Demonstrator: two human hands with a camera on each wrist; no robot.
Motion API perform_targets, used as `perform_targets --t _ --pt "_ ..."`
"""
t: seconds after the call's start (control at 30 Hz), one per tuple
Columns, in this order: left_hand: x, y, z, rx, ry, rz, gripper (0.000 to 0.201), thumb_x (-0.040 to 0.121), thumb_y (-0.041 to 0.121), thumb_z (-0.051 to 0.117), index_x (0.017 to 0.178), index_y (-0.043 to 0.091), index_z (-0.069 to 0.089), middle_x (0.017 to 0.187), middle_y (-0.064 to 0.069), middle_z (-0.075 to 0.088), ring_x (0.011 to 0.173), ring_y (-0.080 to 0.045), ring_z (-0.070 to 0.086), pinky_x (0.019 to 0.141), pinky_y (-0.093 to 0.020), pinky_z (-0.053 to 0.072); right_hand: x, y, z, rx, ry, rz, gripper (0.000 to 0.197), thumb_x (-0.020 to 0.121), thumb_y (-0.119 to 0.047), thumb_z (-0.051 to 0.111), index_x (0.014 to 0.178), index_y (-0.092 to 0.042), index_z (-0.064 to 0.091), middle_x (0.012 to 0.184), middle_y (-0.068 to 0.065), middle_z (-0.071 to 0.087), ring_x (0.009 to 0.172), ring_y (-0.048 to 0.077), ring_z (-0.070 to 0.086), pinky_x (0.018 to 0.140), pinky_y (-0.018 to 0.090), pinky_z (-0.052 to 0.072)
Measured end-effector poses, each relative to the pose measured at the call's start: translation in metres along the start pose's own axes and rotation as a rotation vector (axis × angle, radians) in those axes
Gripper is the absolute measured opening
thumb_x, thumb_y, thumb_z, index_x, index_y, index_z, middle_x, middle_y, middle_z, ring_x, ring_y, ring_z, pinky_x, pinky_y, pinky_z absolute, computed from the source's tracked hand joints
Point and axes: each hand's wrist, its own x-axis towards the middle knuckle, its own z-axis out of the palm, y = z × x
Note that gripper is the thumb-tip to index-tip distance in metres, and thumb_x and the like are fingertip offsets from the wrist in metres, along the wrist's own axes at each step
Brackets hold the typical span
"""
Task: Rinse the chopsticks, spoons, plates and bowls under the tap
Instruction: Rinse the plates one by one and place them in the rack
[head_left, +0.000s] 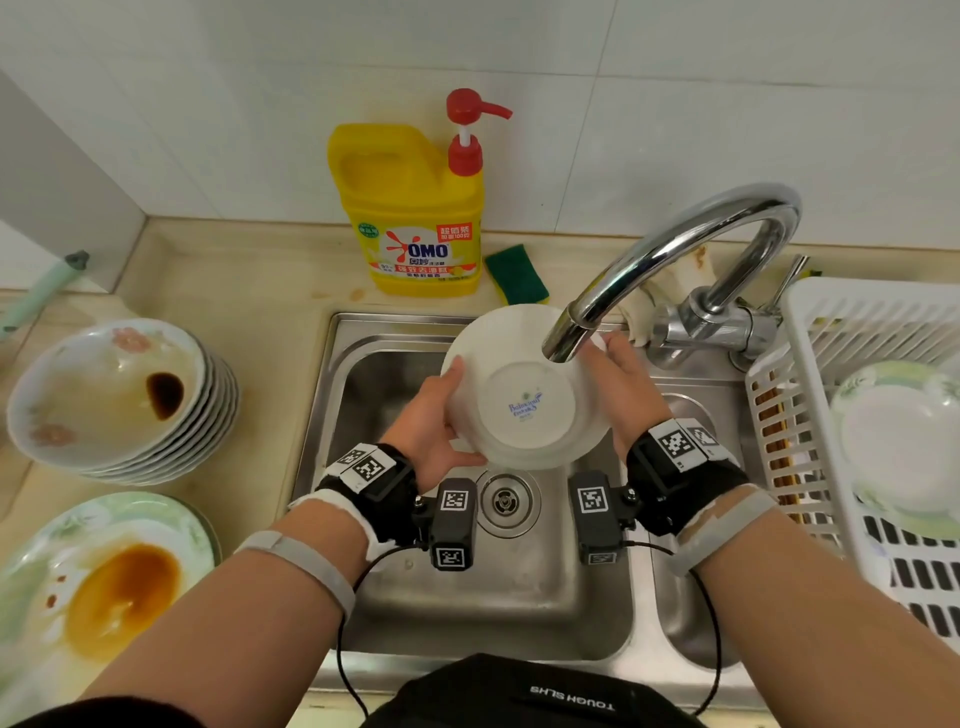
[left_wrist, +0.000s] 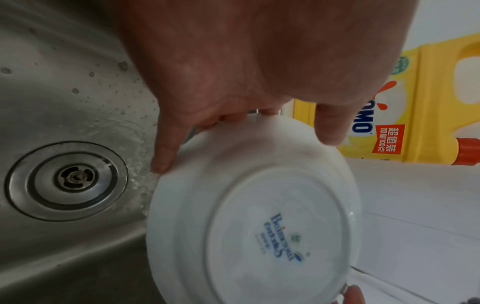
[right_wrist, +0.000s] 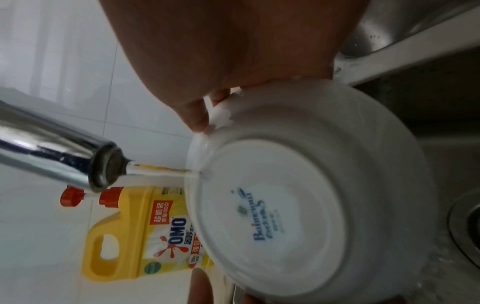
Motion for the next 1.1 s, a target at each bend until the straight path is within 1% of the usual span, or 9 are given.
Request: perform_targets --t 0.13,0.23,0.33,0.47,0.57,0.7,0.8,0.93,1.1 --pt "0.000 0.000 -0.011 -0.058 0.027 0.041 0.070 0.084 0.076 0.056 0.140 0.034 0.057 0.138 -0.005 0.061 0.127 -0.028 0.057 0.091 -0.065 0.053 -0.006 -0.005 0.010 0.152 -0.015 0.066 0.041 0.100 -0.053 0.050 0.127 -0.026 0.064 0.117 -0.004 0.067 0.109 0.018 0.061 0.105 0.045 0.046" --pt "0.002 -0.002 -0.019 -0.097 0.095 0.086 0.085 0.072 0.081 0.062 0.143 0.034 0.054 0.141 -0.001 0.060 0.129 -0.024 0.056 0.101 -0.066 0.046 -0.010 0.000 0.016 0.308 -0.059 0.147 0.050 0.097 -0.064 0.052 0.121 -0.025 0.071 0.117 -0.001 0.075 0.113 0.022 0.068 0.106 0.048 0.048" --pt "0.003 -0.003 -0.025 -0.134 0.094 0.103 0.060 0.083 0.058 0.070 0.134 0.028 0.063 0.138 -0.004 0.063 0.131 -0.028 0.055 0.101 -0.058 0.048 -0.014 0.009 0.021 0.391 -0.069 0.210 0.044 0.097 -0.062 0.053 0.122 -0.030 0.069 0.115 -0.004 0.075 0.112 0.018 0.068 0.105 0.047 0.049" --pt "0.003 -0.007 -0.031 -0.256 0.096 0.077 0.049 0.080 0.028 0.060 0.124 0.008 0.062 0.142 -0.022 0.056 0.136 -0.038 0.048 0.102 -0.056 0.048 -0.020 0.019 0.027 0.398 -0.076 0.214 0.020 0.098 -0.034 0.058 0.091 -0.021 0.071 0.086 0.000 0.074 0.075 0.010 0.070 0.074 0.032 0.049" --pt "0.003 -0.010 -0.032 -0.274 0.132 0.079 0.040 0.096 0.016 0.049 0.131 0.000 0.061 0.138 -0.021 0.056 0.126 -0.035 0.054 0.099 -0.046 0.052 -0.020 0.022 0.029 0.377 -0.092 0.158 0.020 0.093 -0.025 0.057 0.082 -0.022 0.074 0.099 0.006 0.065 0.089 0.018 0.061 0.076 0.031 0.048" --pt "0.000 -0.012 -0.029 -0.172 0.160 0.068 0.043 0.095 -0.004 0.042 0.136 -0.002 0.053 0.135 -0.018 0.055 0.121 -0.032 0.059 0.100 -0.037 0.051 -0.013 0.030 0.030 0.342 -0.115 0.103 0.040 0.065 -0.028 0.055 0.098 -0.037 0.076 0.121 0.010 0.055 0.113 0.028 0.054 0.107 0.046 0.045" --pt "0.001 -0.015 -0.032 -0.060 0.149 0.047 0.059 0.081 -0.010 0.037 0.139 -0.002 0.044 0.137 -0.023 0.056 0.120 -0.034 0.059 0.095 -0.036 0.052 -0.004 0.041 0.026 0.275 -0.164 0.083 0.073 0.046 -0.022 0.057 0.115 -0.044 0.066 0.128 0.011 0.056 0.125 0.035 0.051 0.114 0.053 0.038" --pt "-0.005 -0.013 -0.032 0.105 0.122 0.020 0.053 0.085 -0.007 0.038 0.135 0.005 0.049 0.134 -0.017 0.061 0.119 -0.036 0.061 0.078 -0.039 0.059 -0.015 0.033 0.022 0.245 -0.172 0.095 0.097 0.062 0.002 0.051 0.152 -0.030 0.038 0.142 0.009 0.050 0.129 0.033 0.049 0.117 0.046 0.037" --pt "-0.008 -0.012 -0.030 0.287 0.149 -0.006 0.048 0.092 -0.002 0.040 0.135 0.018 0.048 0.128 -0.011 0.060 0.111 -0.032 0.061 0.064 -0.039 0.061 -0.012 0.041 0.019 0.225 -0.148 0.115 0.092 0.077 0.024 0.034 0.159 -0.017 0.028 0.144 0.010 0.051 0.133 0.031 0.048 0.118 0.046 0.037"
